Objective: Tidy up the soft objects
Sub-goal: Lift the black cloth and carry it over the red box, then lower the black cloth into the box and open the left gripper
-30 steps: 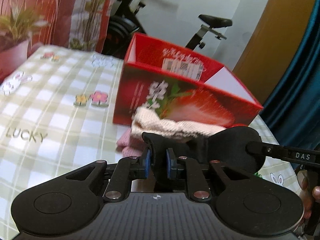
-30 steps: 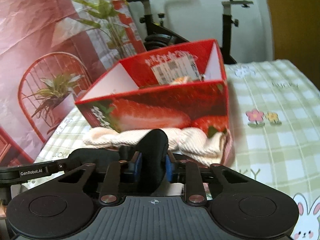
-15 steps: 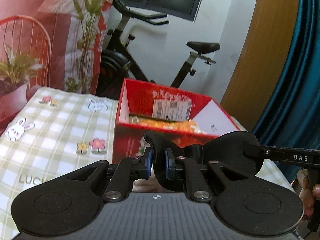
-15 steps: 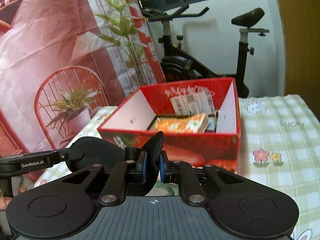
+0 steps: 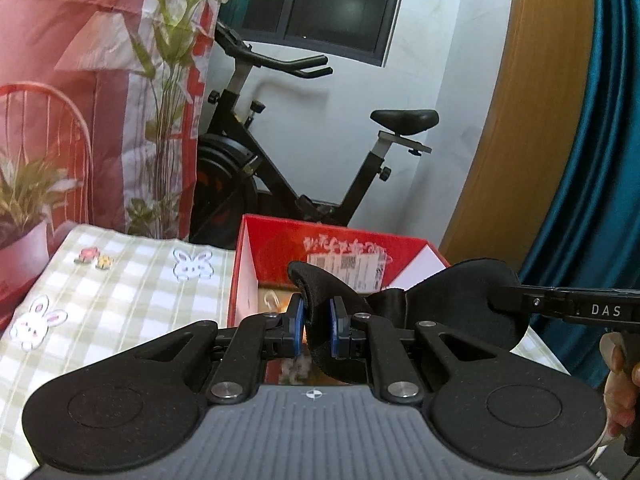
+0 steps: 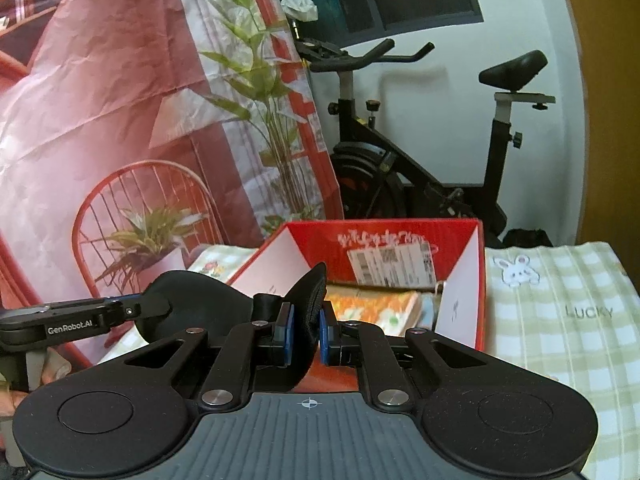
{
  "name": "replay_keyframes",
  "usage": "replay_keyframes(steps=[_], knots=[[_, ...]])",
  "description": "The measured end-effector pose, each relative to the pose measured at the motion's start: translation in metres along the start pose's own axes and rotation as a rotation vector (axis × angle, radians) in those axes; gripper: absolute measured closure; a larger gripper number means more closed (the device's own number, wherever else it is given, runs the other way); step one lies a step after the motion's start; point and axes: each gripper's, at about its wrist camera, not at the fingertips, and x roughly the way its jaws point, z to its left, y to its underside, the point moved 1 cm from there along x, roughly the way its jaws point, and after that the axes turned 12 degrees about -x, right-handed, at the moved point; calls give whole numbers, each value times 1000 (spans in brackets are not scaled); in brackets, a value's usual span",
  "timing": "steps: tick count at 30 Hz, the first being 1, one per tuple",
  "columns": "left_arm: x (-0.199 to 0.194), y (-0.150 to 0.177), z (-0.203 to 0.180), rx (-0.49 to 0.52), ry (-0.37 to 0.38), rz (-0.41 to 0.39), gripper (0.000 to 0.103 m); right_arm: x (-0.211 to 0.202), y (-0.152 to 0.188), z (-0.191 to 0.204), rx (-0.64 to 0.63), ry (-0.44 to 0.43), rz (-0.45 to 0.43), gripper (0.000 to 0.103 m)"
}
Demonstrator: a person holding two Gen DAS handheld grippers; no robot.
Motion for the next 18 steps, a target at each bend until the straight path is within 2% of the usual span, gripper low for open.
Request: replay_keyframes(steps=[9, 18], knots=[[51, -37, -6, 23, -37, -31, 89, 52, -38, -28, -30, 36, -1, 92], [104, -46, -2, 40, -81, 0, 89, 116, -42, -49, -73, 90, 53, 92]])
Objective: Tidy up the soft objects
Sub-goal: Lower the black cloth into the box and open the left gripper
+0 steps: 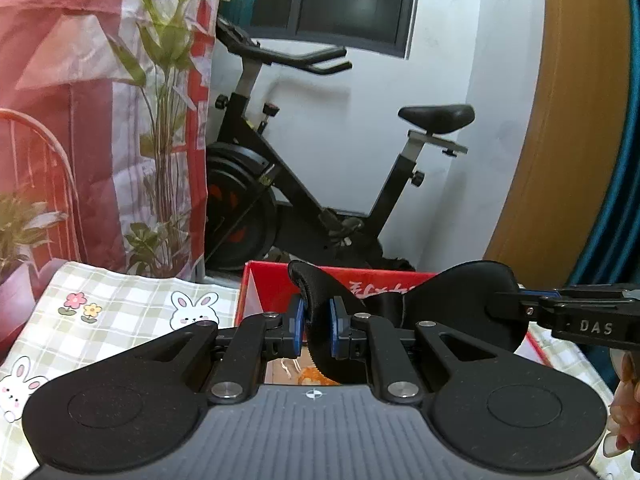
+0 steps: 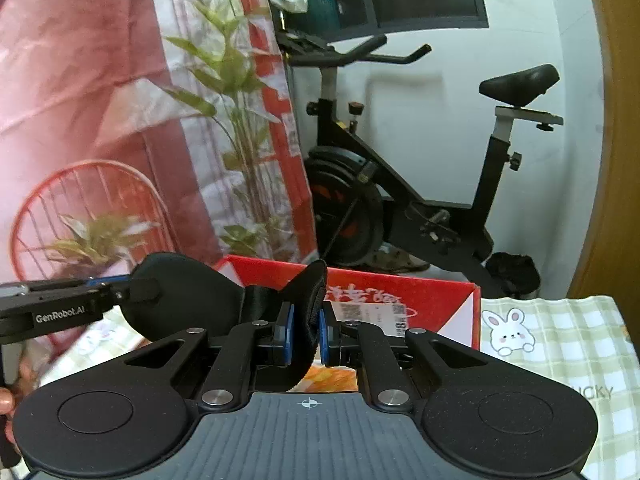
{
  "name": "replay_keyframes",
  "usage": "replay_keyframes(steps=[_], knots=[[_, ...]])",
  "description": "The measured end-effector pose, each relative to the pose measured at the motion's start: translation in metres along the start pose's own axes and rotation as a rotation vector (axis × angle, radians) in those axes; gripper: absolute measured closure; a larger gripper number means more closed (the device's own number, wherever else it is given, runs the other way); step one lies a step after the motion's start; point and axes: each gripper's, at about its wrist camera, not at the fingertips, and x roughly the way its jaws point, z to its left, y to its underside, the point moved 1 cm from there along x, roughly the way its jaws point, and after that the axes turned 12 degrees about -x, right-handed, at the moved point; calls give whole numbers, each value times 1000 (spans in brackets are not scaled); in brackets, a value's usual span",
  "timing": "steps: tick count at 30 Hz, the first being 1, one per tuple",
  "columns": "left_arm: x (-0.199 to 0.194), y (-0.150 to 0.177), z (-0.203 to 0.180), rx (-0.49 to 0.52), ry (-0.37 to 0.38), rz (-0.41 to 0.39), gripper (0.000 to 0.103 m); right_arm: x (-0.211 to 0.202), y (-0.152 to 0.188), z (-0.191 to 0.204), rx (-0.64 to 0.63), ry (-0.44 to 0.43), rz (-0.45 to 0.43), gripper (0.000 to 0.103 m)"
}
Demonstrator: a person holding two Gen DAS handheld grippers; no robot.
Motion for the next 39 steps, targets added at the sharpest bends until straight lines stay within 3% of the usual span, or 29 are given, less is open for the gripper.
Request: replay_keyframes(steps=[8, 14, 24, 28, 30, 32, 35, 39], knots=[[46, 6, -13, 77, -7, 139, 89, 51, 11, -6, -32, 21, 125, 92], [62, 15, -23, 137, -1, 241, 89, 75, 21, -12, 12, 0, 237, 92], [74, 20, -18, 138, -27, 290, 89, 81, 29, -13, 21, 3, 274, 92], [71, 16, -19, 139, -15, 277, 84, 77, 27, -13, 14, 35, 268, 79], [66, 13, -19, 134, -11, 264, 78, 72, 25, -12, -6, 57, 257, 76], [60, 11, -19, 128, -5, 254, 58, 65, 23, -11, -16, 73, 242, 72], [52, 8, -17, 113, 7, 240, 41, 53, 21, -13, -20, 98, 217, 55], [36, 3, -14, 86, 8, 220, 9, 33, 18, -15, -5, 103, 180, 35]])
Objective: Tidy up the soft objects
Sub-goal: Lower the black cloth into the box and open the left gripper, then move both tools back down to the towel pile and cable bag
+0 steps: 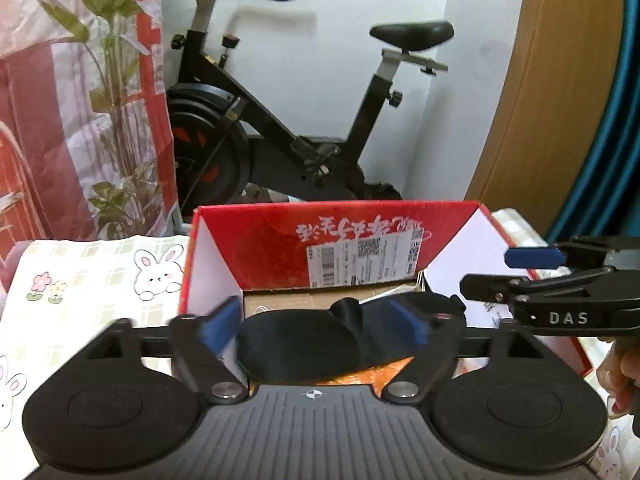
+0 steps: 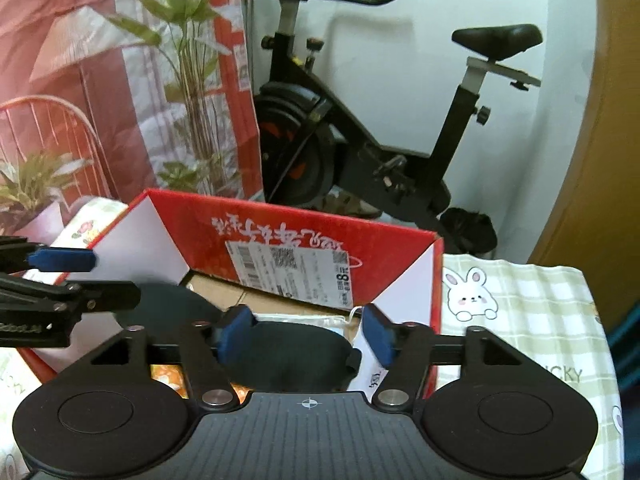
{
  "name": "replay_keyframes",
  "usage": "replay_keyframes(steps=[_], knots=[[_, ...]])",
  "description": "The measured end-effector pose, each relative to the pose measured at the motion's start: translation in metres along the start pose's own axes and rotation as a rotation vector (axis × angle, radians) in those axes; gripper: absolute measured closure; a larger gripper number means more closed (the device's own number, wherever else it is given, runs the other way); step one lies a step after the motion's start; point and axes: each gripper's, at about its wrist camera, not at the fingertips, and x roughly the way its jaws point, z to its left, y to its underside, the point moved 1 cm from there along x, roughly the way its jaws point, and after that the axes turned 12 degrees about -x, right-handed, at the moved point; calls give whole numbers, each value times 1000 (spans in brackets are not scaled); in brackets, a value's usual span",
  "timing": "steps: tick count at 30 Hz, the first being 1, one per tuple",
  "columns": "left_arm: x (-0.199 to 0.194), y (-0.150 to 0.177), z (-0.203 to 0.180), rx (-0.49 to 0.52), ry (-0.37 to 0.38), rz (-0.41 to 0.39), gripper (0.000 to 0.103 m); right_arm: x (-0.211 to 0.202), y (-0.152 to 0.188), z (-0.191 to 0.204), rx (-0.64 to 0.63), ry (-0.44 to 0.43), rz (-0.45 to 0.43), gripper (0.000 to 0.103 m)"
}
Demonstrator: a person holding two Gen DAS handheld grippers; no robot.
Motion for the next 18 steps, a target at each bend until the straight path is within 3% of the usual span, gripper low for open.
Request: replay_keyframes(steps=[7, 18], knots=[[-32, 1, 8, -60, 30, -43, 0, -33, 2, 3, 33, 4, -60, 2], [-83, 25, 16, -80, 12, -75, 0, -83, 13, 23, 8, 0, -134, 0]])
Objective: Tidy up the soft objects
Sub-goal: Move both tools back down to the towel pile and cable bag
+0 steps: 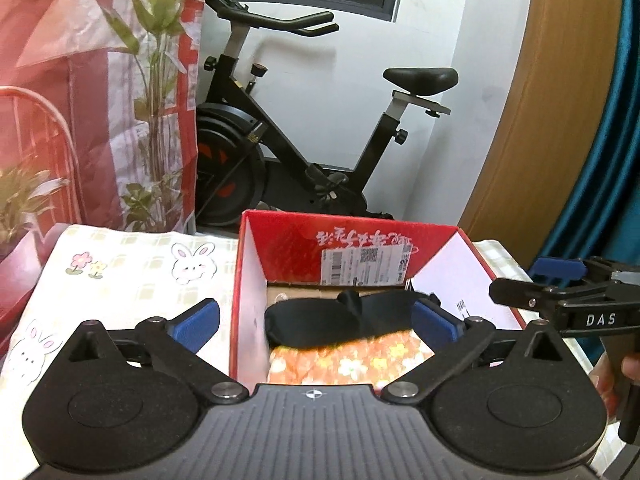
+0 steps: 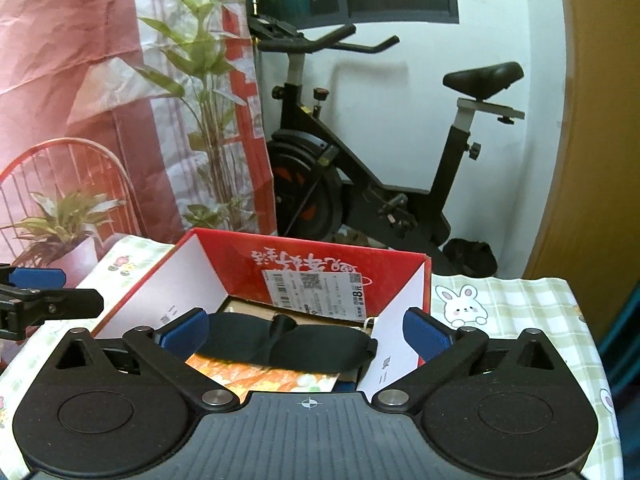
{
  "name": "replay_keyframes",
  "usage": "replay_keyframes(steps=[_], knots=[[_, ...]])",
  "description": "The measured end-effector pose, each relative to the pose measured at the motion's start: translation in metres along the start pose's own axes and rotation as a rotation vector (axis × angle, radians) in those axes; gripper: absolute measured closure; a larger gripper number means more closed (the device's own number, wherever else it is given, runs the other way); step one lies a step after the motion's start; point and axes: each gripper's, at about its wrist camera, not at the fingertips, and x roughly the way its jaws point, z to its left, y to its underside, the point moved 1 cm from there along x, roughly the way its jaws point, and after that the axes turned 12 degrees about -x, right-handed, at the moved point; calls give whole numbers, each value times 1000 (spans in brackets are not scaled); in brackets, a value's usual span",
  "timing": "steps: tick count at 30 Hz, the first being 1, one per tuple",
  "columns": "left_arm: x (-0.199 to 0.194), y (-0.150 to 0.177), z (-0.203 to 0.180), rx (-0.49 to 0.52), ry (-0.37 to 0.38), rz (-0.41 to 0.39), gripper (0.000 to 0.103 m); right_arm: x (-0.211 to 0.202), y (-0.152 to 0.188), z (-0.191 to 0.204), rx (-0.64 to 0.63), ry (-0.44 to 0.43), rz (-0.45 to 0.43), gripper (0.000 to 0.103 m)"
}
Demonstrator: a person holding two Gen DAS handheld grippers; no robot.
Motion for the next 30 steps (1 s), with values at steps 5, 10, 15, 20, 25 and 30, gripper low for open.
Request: replay_keyframes(steps=[5, 10, 15, 20, 25, 30], knots=[[-25, 15, 10, 0, -6, -9, 0, -22, 13, 11, 1, -20, -22, 0], [-45, 31, 17, -16, -10, -27, 0, -40, 31, 19, 22, -27, -39, 0], [-57, 50, 15, 2, -24, -43, 0, -56, 50, 32, 19, -28, -61, 0], [-63, 71, 15, -3, -16, -35, 0, -68, 73, 44, 27, -37, -63, 0], [-64, 93, 18, -7, -19, -17, 0, -73, 93, 51, 43, -38, -48, 0], [-63, 110, 19, -17, -23, -4, 0, -77, 109, 54, 54, -30, -41, 0]])
